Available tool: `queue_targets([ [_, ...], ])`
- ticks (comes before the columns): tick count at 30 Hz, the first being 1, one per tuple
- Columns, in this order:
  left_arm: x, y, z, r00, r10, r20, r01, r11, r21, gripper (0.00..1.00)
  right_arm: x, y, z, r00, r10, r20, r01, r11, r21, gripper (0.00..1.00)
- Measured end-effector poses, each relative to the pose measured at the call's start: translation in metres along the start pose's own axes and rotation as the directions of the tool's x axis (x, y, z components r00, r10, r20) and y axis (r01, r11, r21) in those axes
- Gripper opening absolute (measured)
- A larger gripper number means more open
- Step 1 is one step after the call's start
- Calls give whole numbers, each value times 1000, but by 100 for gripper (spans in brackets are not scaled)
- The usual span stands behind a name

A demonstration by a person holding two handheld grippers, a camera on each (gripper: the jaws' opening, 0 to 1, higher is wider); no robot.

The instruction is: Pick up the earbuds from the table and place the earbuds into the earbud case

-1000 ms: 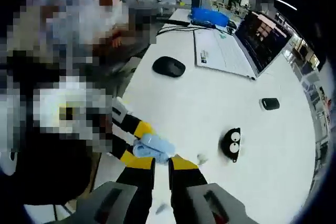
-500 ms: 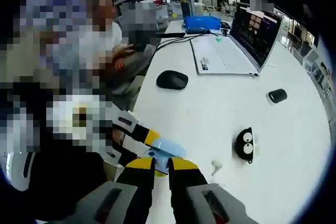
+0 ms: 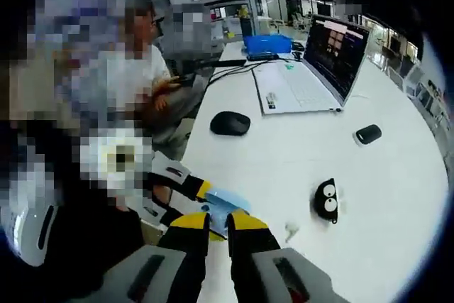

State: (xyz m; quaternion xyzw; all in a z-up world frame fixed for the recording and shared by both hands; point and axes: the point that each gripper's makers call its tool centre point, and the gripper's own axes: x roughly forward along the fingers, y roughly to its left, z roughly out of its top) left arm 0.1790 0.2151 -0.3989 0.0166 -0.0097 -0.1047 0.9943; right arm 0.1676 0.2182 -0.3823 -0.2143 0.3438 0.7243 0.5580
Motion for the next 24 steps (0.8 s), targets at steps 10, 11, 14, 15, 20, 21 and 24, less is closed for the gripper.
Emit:
queue_targets([
  [10,-2,-4,17,998,47,28,-51,982,184,19,-23,-4,17,961,14,276,-67,981,183,3],
  [11,-1,-5,14,999,43,16,-45,984,173,19,-24,-2,21,953,32,300,-85,983,164,1],
  [14,-2,-5,19,998,41,38,-46,986,161,19,-21,-8,11,966,10,257,-54,985,165,1],
  [15,-2,-5,20,998,40,46,-47,987,157,19,-20,-10,8,970,3,243,-44,985,165,1],
  [20,5,1,9,1000,0,18,-1,999,33,19,-15,-15,3,977,-41,209,18,993,113,1],
  [21,6,3,7,1000,-8,21,7,1000,12,19,-16,-16,3,976,-43,214,17,993,118,1],
  [24,10,5,4,998,-26,50,27,1000,-16,19,-16,-20,1,973,-49,225,19,991,132,1],
])
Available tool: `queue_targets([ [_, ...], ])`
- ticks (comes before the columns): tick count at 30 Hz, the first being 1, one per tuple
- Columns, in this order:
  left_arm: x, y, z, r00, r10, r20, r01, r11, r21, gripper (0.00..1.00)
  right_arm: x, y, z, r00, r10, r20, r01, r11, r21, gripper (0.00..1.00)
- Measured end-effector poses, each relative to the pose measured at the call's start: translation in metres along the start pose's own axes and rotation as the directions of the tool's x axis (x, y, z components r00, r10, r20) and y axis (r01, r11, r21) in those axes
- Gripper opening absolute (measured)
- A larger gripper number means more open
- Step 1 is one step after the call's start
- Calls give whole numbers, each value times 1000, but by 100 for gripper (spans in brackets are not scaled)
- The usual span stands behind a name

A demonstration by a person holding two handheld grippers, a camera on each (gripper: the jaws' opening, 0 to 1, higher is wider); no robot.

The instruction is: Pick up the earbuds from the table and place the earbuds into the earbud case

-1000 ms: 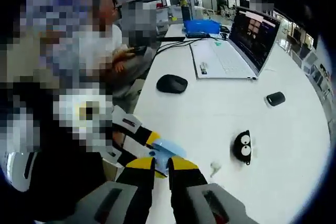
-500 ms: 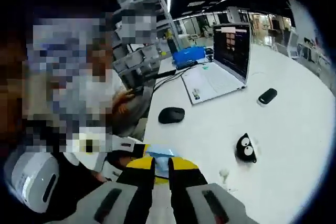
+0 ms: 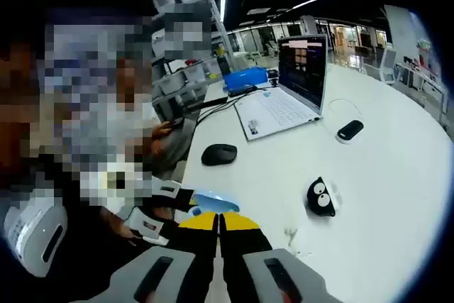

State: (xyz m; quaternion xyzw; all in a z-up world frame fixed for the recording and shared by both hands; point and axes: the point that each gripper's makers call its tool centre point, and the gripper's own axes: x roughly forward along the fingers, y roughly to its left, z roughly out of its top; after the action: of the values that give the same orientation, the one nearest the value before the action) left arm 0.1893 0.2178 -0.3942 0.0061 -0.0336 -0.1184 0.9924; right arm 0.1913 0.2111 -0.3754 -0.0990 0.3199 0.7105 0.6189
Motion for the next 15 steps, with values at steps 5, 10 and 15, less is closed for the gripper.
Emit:
queue_targets([
  [5,9,12,-27,998,11,-63,-13,1000,-27,19,-7,-36,-13,990,-138,1,138,986,-91,4],
  [10,-1,31,-61,991,29,-133,-40,996,-85,19,-19,-89,-48,971,-235,-36,233,971,-45,13],
  [15,-4,30,-61,991,5,-133,-19,995,-103,19,-24,-112,-79,970,-243,-27,243,970,-11,15],
])
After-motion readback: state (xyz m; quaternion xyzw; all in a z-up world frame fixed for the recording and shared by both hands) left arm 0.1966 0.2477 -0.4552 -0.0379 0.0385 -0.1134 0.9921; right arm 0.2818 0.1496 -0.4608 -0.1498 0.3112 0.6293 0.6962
